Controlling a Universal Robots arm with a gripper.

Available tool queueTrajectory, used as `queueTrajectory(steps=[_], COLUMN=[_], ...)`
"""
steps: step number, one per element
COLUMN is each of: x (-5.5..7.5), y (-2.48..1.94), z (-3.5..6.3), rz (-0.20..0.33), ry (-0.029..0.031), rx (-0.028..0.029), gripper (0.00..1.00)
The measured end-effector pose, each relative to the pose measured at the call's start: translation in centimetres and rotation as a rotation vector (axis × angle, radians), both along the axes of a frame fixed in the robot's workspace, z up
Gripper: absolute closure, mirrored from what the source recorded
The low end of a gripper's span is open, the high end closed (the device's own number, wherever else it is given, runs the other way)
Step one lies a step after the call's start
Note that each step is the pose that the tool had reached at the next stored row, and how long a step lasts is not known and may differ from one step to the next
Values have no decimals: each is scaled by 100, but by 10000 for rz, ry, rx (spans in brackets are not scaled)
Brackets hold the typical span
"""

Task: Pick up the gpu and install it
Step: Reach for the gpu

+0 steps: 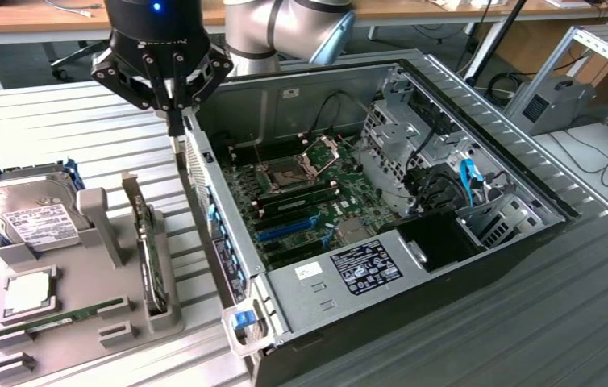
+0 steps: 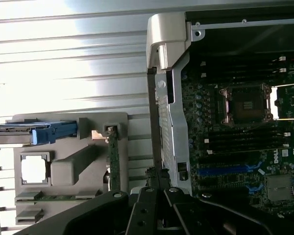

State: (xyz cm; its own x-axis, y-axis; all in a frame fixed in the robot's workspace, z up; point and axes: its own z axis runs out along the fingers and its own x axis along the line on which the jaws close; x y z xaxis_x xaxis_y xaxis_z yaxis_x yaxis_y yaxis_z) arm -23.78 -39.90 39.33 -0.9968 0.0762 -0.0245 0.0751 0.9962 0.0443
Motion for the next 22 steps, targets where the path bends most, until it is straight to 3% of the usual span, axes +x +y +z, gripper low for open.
queueTrajectory(steps=[22], x=[-262], y=[0], z=[0], rz=[0], ry=[0], rx=[0], gripper=[89])
